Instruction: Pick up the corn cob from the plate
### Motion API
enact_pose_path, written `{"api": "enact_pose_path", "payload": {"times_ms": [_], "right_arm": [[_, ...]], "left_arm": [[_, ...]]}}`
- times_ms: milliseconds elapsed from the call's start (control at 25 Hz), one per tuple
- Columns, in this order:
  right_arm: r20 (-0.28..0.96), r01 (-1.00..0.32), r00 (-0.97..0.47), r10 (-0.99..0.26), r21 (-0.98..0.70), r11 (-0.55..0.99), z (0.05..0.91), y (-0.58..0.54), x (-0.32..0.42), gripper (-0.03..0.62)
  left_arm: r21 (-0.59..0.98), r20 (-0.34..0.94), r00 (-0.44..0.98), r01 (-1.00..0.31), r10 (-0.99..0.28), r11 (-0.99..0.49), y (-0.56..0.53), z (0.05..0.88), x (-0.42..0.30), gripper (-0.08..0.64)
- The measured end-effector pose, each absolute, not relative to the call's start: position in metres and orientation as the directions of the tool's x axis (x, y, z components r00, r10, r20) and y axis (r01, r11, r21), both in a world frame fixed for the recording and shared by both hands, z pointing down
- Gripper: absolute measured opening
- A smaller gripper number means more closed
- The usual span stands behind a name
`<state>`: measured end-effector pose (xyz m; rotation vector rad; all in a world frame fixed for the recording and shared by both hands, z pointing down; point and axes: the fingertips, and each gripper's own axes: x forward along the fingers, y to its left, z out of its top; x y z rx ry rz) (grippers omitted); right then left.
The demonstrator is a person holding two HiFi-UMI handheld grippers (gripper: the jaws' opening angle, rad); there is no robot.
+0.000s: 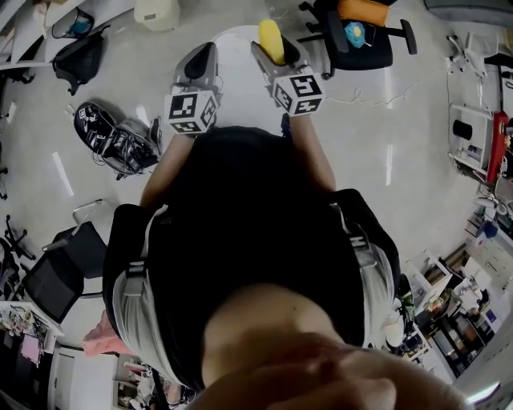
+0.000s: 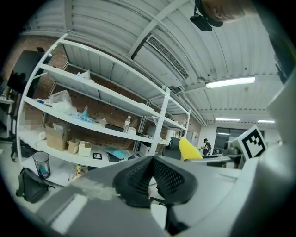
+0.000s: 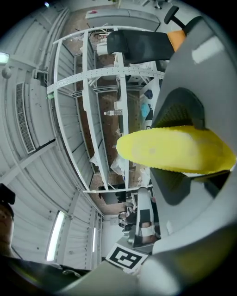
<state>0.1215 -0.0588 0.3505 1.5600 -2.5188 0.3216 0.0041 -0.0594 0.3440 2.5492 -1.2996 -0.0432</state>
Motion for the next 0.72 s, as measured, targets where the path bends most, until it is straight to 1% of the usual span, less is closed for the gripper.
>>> {"api": "enact_pose_path", "payload": {"times_ms": [240, 440, 720], "right_arm": [[0.189, -0.900, -0.436, -0.880, -0.112, 0.422, 0.333, -0.043, 0.124, 0.258], [0.189, -0.897, -0.438, -0.879, -0.161, 0.413, 0.338, -0.033, 0.123, 0.258], [0.190, -0.897, -0.439, -0.878, -0.147, 0.417, 0.339, -0.031, 0.122, 0.258]], "left_arm": [[0.257, 0.099, 0.596, -0.789, -0.797, -0.558, -0.058, 0.344, 0.006, 0.006], [0.260, 0.105, 0.596, -0.789, -0.796, -0.556, -0.057, 0.348, 0.004, 0.006], [0.263, 0.109, 0.602, -0.785, -0.791, -0.561, -0.055, 0.351, 0.005, 0.006]]}}
